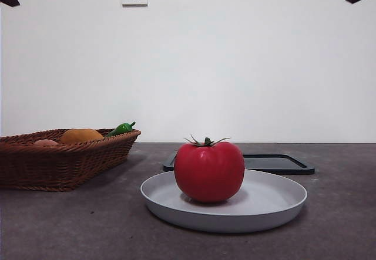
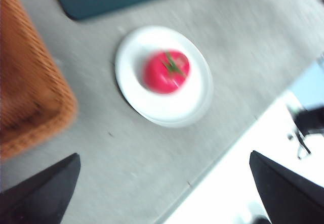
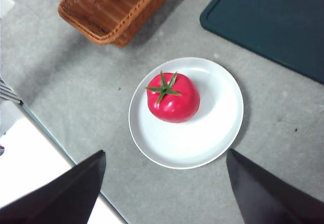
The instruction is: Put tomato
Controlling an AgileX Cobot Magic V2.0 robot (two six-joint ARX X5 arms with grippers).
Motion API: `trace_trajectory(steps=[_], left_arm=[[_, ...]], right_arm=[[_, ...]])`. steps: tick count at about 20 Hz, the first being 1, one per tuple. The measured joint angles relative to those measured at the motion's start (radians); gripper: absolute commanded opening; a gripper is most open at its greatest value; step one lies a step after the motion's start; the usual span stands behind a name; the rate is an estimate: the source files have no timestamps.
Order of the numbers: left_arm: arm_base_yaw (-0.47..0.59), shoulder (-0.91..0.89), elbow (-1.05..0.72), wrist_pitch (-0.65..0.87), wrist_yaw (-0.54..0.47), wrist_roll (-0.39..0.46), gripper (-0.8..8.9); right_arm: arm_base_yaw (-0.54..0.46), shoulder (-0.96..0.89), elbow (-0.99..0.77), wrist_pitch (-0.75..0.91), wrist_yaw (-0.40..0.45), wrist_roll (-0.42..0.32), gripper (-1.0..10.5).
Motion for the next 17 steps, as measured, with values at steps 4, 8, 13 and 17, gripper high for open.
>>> trace_trajectory(steps=[4, 8, 13, 17], left_arm=[[-0.008, -0.019, 0.000, -0.002, 0.002, 0.008, 5.30], [-0.012, -0.021, 0.000, 0.004, 0.003, 0.012, 5.30], [-0.014, -0.021, 0.000, 0.006, 0.003, 0.014, 5.30], [-0.014, -0.021, 0.000, 0.006, 0.002, 0.014, 5.30]], right_arm=[[0.006, 0.031, 0.000, 0.001, -0.003, 0.000, 3.8], [0.042, 0.044, 0.000, 0.039, -0.004, 0.000, 3.9], [0.103, 0.109, 0.000, 0.106, -0.004, 0.001, 3.9], [0.152, 0.196, 0.000, 0.174, 0.002, 0.001, 3.9]])
